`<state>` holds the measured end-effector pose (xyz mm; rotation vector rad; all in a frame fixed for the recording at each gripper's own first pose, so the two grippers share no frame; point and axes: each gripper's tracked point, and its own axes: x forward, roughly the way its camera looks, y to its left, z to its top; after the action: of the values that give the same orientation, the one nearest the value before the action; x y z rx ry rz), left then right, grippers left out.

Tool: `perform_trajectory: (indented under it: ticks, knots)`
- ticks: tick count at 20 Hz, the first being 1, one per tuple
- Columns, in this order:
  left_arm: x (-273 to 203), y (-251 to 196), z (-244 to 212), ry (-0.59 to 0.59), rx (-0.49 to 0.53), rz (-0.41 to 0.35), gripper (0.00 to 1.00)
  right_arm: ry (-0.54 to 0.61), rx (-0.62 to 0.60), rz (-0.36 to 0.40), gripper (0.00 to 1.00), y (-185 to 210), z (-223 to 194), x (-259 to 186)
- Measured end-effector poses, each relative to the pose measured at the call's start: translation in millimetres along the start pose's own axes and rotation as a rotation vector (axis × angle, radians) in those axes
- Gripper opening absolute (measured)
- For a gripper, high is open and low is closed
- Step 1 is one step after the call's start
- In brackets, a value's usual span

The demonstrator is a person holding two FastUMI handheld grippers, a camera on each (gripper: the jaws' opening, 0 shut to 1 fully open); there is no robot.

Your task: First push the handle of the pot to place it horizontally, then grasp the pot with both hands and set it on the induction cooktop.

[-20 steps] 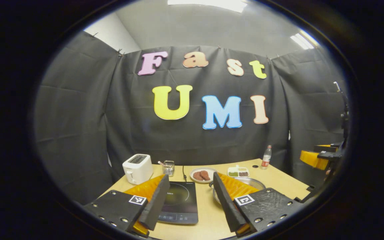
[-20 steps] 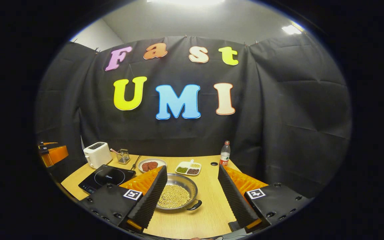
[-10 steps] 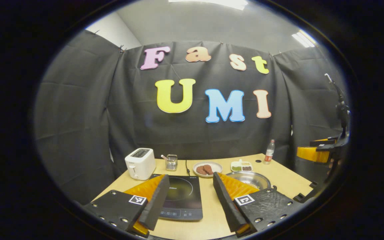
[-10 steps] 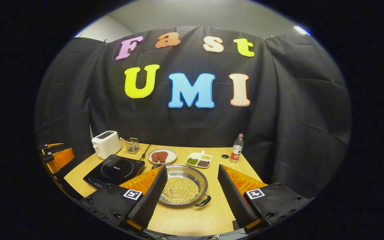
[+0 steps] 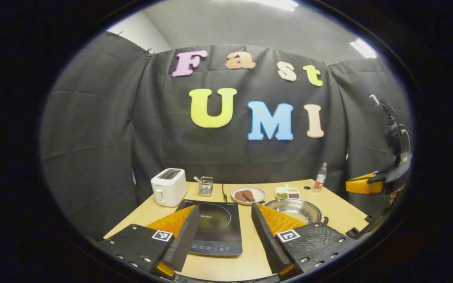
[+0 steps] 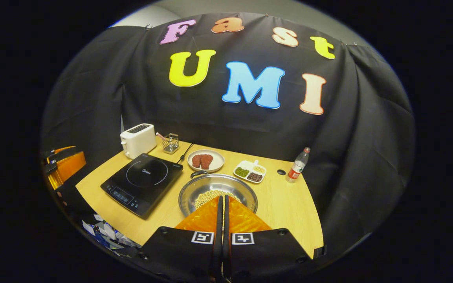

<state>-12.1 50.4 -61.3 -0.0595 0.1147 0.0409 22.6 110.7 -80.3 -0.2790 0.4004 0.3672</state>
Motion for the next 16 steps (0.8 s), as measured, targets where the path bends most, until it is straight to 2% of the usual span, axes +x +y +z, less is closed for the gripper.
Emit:
perform_trajectory:
  ticks: [4, 7, 10, 16]
  knots:
    - [1, 9, -4, 0.014, -0.009, 0.015, 0.78, 0.110, -0.005, 0.086, 0.02, 13, -20, 10]
    - [7, 12, -9, 0.033, -0.008, 0.025, 0.78, 0.214, 0.064, 0.180, 0.02, 27, -43, 14]
    - [12, 11, -7, 0.048, 0.006, 0.031, 0.81, 0.284, 0.107, 0.209, 0.02, 27, -66, 23]
    - [25, 3, -11, 0.085, 0.030, 0.061, 0.78, 0.441, 0.144, 0.260, 0.02, 13, -115, 49]
